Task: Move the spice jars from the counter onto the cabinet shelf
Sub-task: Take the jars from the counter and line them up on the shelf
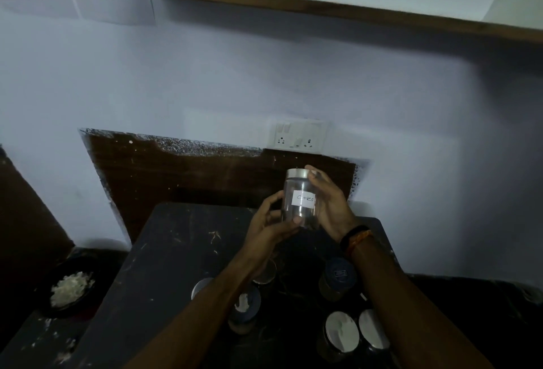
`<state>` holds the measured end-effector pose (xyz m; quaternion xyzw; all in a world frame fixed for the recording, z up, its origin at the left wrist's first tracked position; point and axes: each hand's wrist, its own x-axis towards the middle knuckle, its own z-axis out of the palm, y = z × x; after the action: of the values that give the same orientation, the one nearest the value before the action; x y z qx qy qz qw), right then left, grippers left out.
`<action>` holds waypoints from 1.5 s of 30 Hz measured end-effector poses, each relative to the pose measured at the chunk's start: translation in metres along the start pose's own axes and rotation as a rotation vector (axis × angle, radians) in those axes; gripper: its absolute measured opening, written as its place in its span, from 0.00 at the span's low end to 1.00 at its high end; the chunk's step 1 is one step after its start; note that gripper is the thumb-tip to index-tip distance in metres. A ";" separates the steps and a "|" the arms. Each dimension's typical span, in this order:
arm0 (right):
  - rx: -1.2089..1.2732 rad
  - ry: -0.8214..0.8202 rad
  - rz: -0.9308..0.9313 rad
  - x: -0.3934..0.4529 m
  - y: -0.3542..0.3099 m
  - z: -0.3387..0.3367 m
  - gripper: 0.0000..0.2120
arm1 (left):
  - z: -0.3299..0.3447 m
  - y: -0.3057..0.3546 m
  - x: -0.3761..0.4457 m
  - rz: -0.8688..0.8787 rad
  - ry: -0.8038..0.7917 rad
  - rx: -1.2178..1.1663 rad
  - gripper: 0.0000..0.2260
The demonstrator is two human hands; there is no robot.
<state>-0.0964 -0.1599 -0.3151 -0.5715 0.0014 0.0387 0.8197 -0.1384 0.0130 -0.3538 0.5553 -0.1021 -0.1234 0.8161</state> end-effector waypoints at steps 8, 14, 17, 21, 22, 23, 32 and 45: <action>-0.058 -0.046 -0.173 0.014 -0.077 0.047 0.30 | 0.011 0.077 0.030 0.145 -0.024 0.025 0.33; -0.136 -0.115 -0.305 0.025 -0.148 0.085 0.29 | 0.022 0.145 0.050 0.264 -0.013 0.048 0.31; -0.187 -0.147 -0.386 0.032 -0.187 0.103 0.25 | 0.029 0.184 0.060 0.344 -0.025 0.061 0.30; -0.233 -0.185 -0.462 0.038 -0.236 0.128 0.23 | 0.040 0.235 0.071 0.443 -0.034 0.050 0.30; -0.235 -0.194 -0.477 0.040 -0.248 0.134 0.23 | 0.042 0.248 0.073 0.463 -0.041 0.059 0.30; -0.229 -0.204 -0.485 0.040 -0.257 0.139 0.23 | 0.044 0.259 0.076 0.479 -0.051 0.065 0.29; -0.349 -0.203 -0.543 0.050 -0.314 0.167 0.24 | 0.047 0.321 0.098 0.571 -0.081 0.087 0.30; -0.404 -0.209 -0.589 0.086 -0.324 0.165 0.23 | 0.022 0.340 0.111 0.667 0.030 0.485 0.25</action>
<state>0.0037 -0.1116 0.0411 -0.6904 -0.2546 -0.1412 0.6623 -0.0102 0.0785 -0.0258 0.6697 -0.2908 0.1837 0.6581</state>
